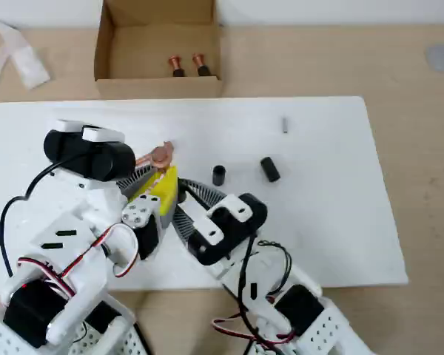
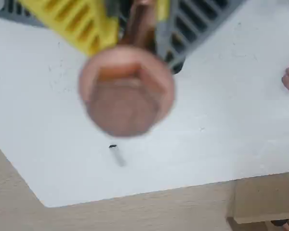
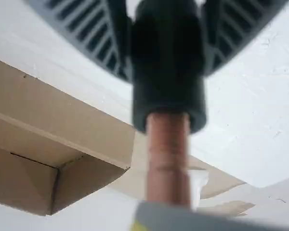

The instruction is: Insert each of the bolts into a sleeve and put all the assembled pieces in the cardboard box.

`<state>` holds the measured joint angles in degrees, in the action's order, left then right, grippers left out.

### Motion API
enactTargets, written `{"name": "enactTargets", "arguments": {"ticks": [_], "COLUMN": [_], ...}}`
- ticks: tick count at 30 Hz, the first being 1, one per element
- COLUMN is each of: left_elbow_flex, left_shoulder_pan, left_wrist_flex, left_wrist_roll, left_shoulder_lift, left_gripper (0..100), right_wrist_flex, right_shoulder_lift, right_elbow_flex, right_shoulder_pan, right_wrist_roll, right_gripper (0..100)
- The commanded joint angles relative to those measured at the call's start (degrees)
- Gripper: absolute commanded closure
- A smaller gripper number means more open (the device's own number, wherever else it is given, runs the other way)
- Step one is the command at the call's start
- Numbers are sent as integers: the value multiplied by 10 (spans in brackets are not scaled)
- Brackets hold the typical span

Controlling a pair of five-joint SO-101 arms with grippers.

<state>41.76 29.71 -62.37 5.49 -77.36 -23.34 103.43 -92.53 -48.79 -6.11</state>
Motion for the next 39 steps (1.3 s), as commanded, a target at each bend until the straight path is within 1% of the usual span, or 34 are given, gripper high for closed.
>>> {"name": "enactTargets", "arguments": {"ticks": [1, 3, 6, 12, 16, 19, 22, 25, 27, 31, 35, 39], "left_elbow_flex": [-44, -59, -88, -142, -193, -200, -175, -135, -109, -62, -29, -21], "left_shoulder_pan": [33, 32, 32, 25, -39, -105, -172, -218, -242, -270, -272, -272], "left_wrist_flex": [-20, -42, -86, -145, -157, -158, -156, -155, -151, -136, -128, -131], "left_wrist_roll": [3, 2, -1, -2, -3, -49, -105, -172, -191, -203, -204, -204], "left_shoulder_lift": [-3, -3, 1, 1, 2, 2, 3, 7, 14, 17, 13, 13], "left_gripper": [900, 870, 850, 850, 853, 863, 936, 999, 997, 998, 998, 998], "right_wrist_flex": [13, 13, 13, 13, 17, 14, 14, 18, 18, 14, 13, 13], "right_shoulder_lift": [36, 36, 35, 35, 34, 31, -9, -106, -196, -407, -618, -802], "right_elbow_flex": [4, 5, 2, 2, 7, 16, 46, 118, 189, 373, 564, 738], "right_shoulder_pan": [9, 16, 39, 61, 84, 125, 167, 181, 181, 181, 181, 182], "right_wrist_roll": [2, 2, 1, 1, 1, -40, -82, -106, -109, -109, -109, -108], "right_gripper": [989, 989, 989, 989, 989, 989, 989, 989, 989, 989, 989, 989]}}
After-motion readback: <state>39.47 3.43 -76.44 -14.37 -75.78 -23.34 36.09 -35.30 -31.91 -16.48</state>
